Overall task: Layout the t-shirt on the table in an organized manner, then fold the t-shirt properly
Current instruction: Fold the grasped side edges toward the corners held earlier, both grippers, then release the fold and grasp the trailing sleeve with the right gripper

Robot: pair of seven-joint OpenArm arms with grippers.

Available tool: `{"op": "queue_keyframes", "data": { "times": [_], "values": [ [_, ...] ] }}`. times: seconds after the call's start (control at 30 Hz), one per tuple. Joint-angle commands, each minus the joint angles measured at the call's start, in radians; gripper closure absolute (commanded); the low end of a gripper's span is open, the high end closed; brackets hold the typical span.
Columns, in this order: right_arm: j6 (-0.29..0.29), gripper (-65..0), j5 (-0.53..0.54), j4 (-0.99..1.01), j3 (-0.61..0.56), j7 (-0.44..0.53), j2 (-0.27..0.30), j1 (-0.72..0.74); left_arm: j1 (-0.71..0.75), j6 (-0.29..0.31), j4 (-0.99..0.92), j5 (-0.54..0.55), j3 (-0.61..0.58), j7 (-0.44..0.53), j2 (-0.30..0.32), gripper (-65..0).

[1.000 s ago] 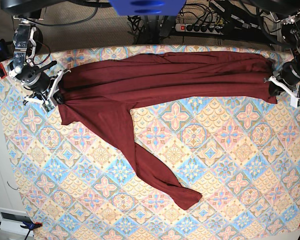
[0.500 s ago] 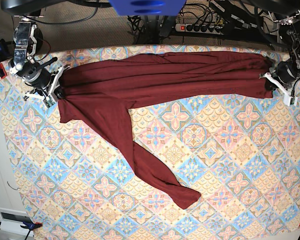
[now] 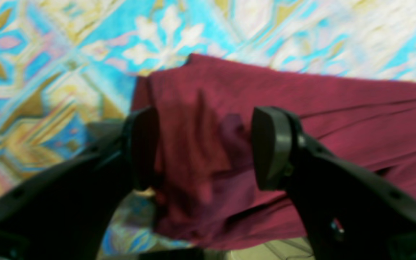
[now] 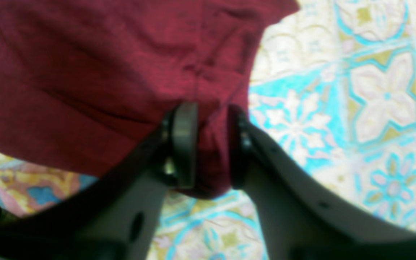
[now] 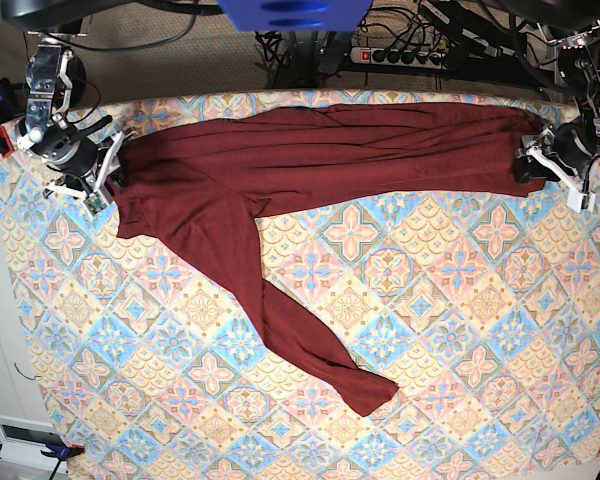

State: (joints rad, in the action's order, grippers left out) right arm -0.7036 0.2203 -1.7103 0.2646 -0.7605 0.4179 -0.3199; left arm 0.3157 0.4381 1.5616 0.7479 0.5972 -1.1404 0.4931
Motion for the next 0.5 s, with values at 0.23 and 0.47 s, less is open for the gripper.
{"op": "queue_keyframes", "data": {
  "times": [0.23, 0.47],
  "values": [
    [0.005, -21.5, 0.009, -0.098, 0.100, 0.020, 0.022, 0.006, -0.011, 0.000, 0.015, 0.230, 0.261, 0.015, -0.004, -38.8],
    [0.005, -21.6, 0.011, -0.116, -0.034, 0.012, 0.020, 0.127, -0.019, -0.003, 0.015, 0.353, 0.275, 0.017, -0.006, -38.8]
  ]
}}
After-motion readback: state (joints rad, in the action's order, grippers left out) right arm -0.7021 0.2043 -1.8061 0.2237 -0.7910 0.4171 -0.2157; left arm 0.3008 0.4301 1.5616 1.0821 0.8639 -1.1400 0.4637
